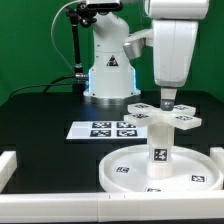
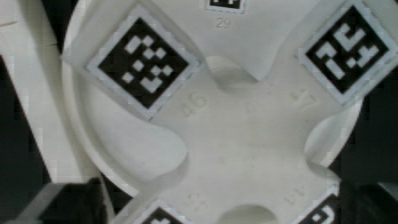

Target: Assemble round table

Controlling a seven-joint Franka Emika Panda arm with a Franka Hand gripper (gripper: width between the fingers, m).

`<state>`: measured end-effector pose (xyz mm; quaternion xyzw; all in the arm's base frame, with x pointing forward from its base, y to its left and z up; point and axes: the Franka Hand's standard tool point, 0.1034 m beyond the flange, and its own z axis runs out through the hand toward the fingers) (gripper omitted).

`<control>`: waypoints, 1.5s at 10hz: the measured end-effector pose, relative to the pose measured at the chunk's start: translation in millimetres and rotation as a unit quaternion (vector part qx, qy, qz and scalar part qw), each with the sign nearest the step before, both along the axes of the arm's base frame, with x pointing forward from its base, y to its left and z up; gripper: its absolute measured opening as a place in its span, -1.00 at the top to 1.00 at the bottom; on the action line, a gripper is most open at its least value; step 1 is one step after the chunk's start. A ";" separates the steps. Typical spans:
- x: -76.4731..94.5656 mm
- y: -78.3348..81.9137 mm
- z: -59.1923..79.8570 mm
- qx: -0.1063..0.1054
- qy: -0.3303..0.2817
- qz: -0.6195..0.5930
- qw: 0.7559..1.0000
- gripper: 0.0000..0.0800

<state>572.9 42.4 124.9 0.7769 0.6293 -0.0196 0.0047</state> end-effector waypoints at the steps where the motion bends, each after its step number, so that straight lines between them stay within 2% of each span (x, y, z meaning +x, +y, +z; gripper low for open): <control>1: -2.1 -2.2 -3.1 0.000 0.002 0.000 1.000 -0.62; 6: 0.1 -5.1 -19.3 -0.004 0.022 -0.002 1.000 -0.62; 10: -1.8 -6.1 -23.2 -0.004 0.025 -0.004 1.000 -0.62; 11: -3.1 -6.4 -23.4 -0.004 0.028 -0.004 1.000 -0.41; 12: -8.0 -7.2 -24.4 -0.005 0.038 -0.005 0.999 -0.11; 15: -8.1 -7.3 -24.4 -0.006 0.038 -0.020 0.999 -0.11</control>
Offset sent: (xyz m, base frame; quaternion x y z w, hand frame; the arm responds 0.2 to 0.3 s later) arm 0.0111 0.0044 -0.0090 0.0049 0.0014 -0.0282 0.9996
